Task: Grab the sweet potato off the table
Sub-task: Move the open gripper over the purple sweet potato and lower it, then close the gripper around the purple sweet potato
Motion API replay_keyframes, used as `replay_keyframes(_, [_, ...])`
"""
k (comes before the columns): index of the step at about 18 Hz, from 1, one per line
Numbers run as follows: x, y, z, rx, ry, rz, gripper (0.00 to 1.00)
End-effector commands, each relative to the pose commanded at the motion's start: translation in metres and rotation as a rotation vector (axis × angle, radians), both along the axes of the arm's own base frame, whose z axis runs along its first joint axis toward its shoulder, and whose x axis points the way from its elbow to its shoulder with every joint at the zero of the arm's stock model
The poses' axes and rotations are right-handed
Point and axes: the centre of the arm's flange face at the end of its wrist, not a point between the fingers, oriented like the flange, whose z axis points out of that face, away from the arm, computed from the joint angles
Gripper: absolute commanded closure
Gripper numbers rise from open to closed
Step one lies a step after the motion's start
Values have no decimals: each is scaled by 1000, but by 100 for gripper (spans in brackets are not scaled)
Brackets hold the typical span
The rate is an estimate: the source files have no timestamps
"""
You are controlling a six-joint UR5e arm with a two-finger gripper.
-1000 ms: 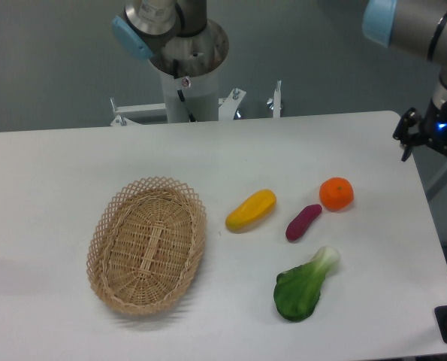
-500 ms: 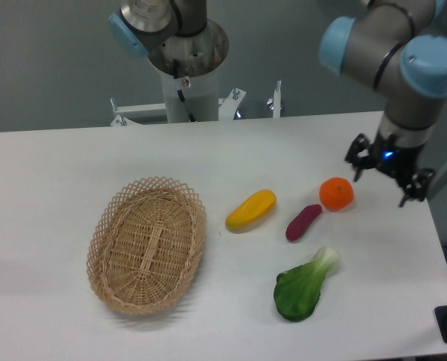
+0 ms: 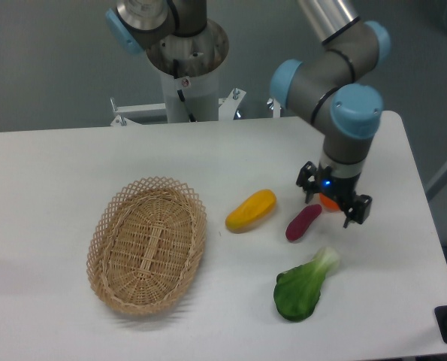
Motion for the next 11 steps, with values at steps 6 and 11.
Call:
replay_keyframes(6, [6, 1, -13, -11, 1, -16, 0])
replay_keyframes(11, [7, -3, -21, -53, 5, -12, 0])
